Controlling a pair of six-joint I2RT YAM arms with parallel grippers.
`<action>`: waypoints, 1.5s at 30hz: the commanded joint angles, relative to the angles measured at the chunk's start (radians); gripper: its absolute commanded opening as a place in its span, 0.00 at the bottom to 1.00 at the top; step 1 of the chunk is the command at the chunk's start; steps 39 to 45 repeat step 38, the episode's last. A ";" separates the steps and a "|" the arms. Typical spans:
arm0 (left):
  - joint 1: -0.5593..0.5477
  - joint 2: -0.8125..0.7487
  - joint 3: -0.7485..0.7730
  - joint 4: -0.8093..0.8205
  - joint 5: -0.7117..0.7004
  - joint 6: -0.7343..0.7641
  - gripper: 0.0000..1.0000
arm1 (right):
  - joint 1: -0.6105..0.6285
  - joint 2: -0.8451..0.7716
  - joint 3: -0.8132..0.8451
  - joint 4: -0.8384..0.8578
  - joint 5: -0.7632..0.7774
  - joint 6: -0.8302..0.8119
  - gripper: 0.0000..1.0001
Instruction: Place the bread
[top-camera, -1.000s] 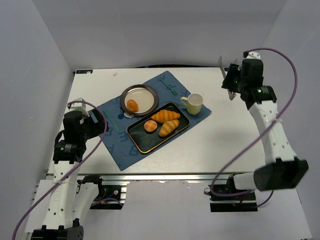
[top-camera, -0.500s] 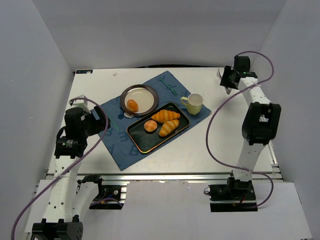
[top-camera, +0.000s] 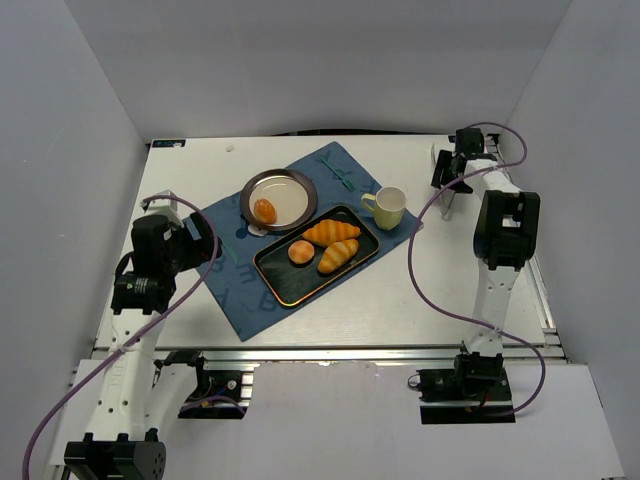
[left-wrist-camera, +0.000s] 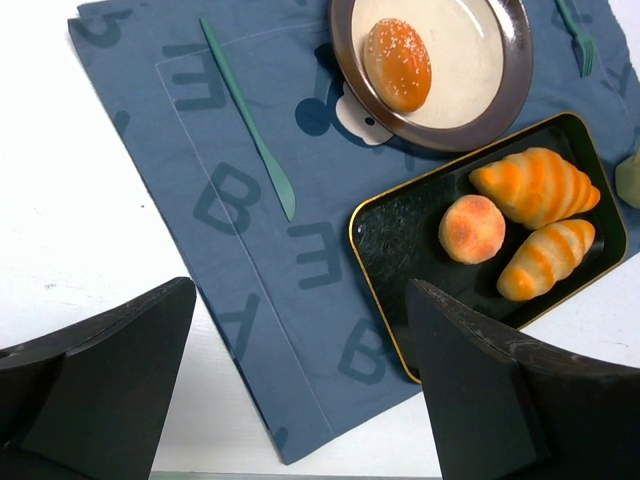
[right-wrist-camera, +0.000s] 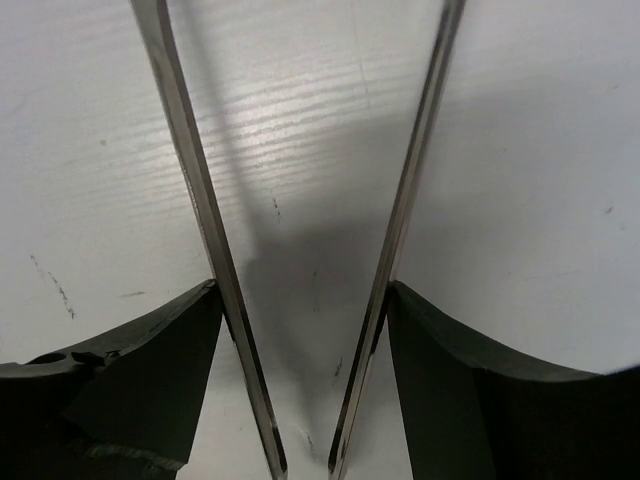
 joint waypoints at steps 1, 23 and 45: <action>0.000 -0.010 -0.005 0.017 0.003 0.013 0.97 | -0.014 -0.006 0.055 0.042 0.023 -0.027 0.72; 0.000 -0.049 0.095 -0.101 -0.049 0.012 0.97 | -0.015 -0.994 -0.596 0.005 -0.199 0.148 0.89; 0.000 -0.113 0.087 -0.129 -0.049 -0.019 0.98 | -0.015 -1.397 -0.894 -0.076 -0.221 0.108 0.89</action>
